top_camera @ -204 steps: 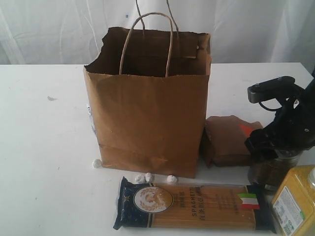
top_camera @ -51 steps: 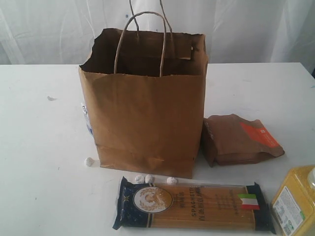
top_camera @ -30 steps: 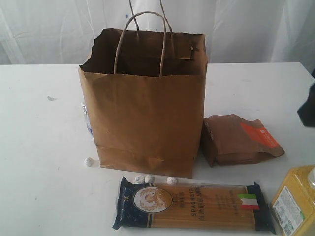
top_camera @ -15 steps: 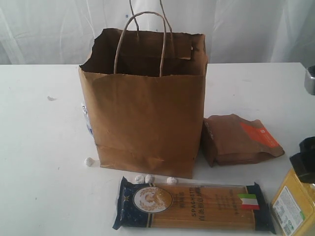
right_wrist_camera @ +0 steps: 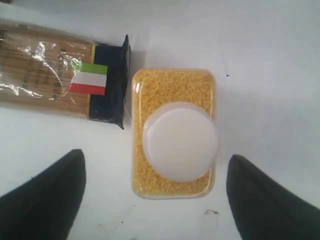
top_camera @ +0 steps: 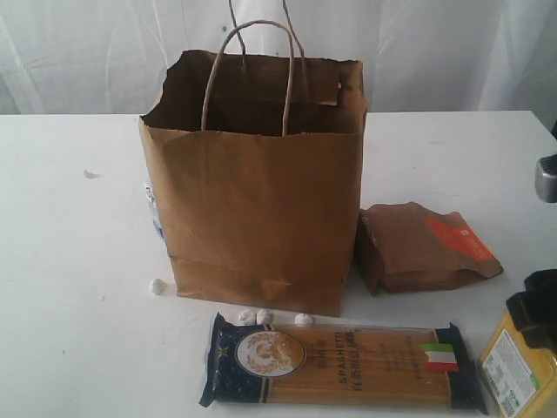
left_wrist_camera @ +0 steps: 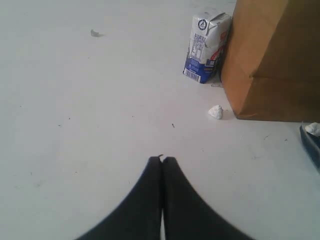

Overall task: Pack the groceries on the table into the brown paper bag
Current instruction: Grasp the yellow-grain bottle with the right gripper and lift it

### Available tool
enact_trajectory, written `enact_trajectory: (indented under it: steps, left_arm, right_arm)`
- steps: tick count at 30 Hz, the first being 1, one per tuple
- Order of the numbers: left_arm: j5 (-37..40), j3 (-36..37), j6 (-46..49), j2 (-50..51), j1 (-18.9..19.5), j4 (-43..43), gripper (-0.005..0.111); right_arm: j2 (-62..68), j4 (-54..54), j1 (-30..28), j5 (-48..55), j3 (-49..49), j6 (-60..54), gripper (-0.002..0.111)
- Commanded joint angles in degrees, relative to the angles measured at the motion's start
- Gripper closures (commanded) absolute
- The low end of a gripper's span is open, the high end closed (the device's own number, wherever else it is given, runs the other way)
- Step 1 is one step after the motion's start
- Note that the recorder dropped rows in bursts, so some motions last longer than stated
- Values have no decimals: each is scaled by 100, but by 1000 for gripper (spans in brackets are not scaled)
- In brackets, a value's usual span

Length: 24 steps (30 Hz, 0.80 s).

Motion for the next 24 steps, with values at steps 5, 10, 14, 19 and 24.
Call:
enact_trajectory:
  steps: [5,10,14,19,24]
  left_arm:
    - [-11,18,-6,-22,29,-11,107]
    - [-11,18,-6,-22,29,-11,107]
    - [-11,18,-6,-22,29,-11,107]
    - [-11,18,-6,-22,29,-11,107]
    - [-11,18,-6,-22,29,-11,107]
  right_arm:
    - [573,-180,-73,-588,362,-154,37]
    - [976,-191,-360,-925,617,-179,37]
    - [1198,-217,-414,-1250,805,-207,54]
    - [1235,-217,-414,-1484,794,-460,84]
    - [964,-156,-414,-1538,726,-573,108]
